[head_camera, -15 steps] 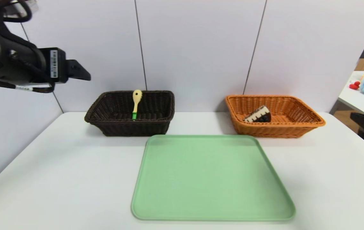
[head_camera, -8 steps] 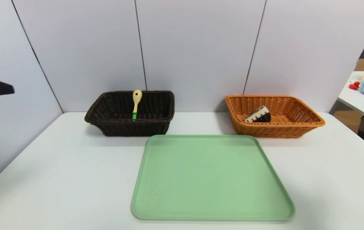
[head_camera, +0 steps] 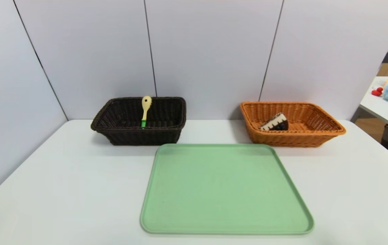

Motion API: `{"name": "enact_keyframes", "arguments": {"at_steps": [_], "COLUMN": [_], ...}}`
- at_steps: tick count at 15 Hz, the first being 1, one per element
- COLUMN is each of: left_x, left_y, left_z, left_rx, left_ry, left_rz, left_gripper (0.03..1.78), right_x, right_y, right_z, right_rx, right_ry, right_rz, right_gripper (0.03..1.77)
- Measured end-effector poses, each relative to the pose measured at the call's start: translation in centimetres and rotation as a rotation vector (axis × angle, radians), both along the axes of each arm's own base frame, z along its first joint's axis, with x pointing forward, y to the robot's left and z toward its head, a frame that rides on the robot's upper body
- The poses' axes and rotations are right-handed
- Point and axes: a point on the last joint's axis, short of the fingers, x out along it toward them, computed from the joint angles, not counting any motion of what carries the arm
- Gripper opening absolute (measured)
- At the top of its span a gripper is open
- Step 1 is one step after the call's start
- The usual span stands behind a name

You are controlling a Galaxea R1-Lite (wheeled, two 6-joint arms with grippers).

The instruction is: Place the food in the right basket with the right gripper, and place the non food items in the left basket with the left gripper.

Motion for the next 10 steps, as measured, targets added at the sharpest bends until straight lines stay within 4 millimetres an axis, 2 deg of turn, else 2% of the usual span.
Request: {"name": "enact_keyframes", "arguments": {"at_steps": [3,6,10], "left_x": [-2.9,-5.4,-8.2], "left_y": [0.1,0.1,0.0], "left_z": [-1.6,-3.7,-6.6], "left_rx": [0.002,0.018,0.089], "left_ry": [-0.051,-0.071,-0.088], "left_rz": [-0.014,-0.025,-0.056], "left_gripper": [1.69,1.69,1.69], "right_x": [-2.3,-4.6,-6.3], "right_y": [0.3,0.7,0.9], "right_z": [-0.1,-0.6,-1.0], "right_rx": [0.001,0.024,0.027], "right_ry": [-0.037,-0.029,-0.065], "right_rz": [0.022,0.115,0.172], "right_gripper": [1.70,1.70,1.70]}}
